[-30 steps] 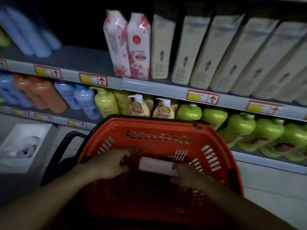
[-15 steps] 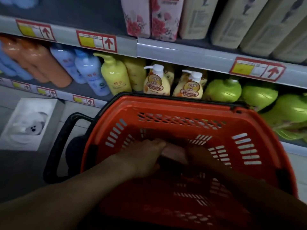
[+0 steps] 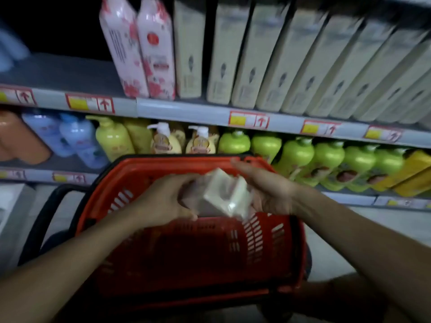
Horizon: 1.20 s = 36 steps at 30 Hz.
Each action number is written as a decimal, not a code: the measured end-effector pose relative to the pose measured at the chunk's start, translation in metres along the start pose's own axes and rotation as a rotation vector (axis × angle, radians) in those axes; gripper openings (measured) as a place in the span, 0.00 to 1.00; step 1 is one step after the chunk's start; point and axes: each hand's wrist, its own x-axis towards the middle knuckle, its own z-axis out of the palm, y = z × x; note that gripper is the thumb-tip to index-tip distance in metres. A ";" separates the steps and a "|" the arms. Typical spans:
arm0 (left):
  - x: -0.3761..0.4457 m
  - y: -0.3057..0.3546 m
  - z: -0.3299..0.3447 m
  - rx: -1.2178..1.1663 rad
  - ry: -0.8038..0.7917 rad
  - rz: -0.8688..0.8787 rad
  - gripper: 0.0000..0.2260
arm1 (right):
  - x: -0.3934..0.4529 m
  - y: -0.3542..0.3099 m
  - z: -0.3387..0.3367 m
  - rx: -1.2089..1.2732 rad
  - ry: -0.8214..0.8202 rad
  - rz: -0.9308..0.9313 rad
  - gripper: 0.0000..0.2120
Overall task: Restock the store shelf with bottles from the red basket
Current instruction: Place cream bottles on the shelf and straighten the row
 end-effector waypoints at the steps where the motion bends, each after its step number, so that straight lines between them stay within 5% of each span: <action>1: -0.004 0.011 -0.010 -0.154 0.062 -0.044 0.34 | -0.019 -0.008 -0.002 0.120 -0.003 -0.106 0.34; 5: -0.012 0.068 -0.044 -0.575 0.185 -0.111 0.23 | -0.079 -0.024 0.025 -0.009 0.110 -0.512 0.25; 10: -0.014 0.154 -0.066 -0.964 0.149 -0.026 0.27 | -0.123 -0.052 0.078 -0.368 0.258 -0.750 0.26; 16: -0.010 0.242 -0.071 -1.038 0.254 0.015 0.28 | -0.155 -0.062 0.103 -0.722 0.835 -1.086 0.38; 21: -0.003 0.281 -0.072 -1.239 0.304 0.076 0.25 | -0.179 -0.065 0.088 -0.699 0.793 -1.123 0.40; 27: 0.042 0.346 -0.051 -1.121 0.194 0.225 0.32 | -0.239 -0.079 0.042 -0.439 0.794 -1.102 0.41; 31: 0.096 0.423 -0.023 -0.998 0.166 0.341 0.37 | -0.287 -0.091 -0.002 -0.395 1.063 -1.260 0.32; 36: 0.160 0.493 0.025 -0.327 0.295 0.556 0.36 | -0.340 -0.099 -0.083 -0.268 1.345 -1.431 0.21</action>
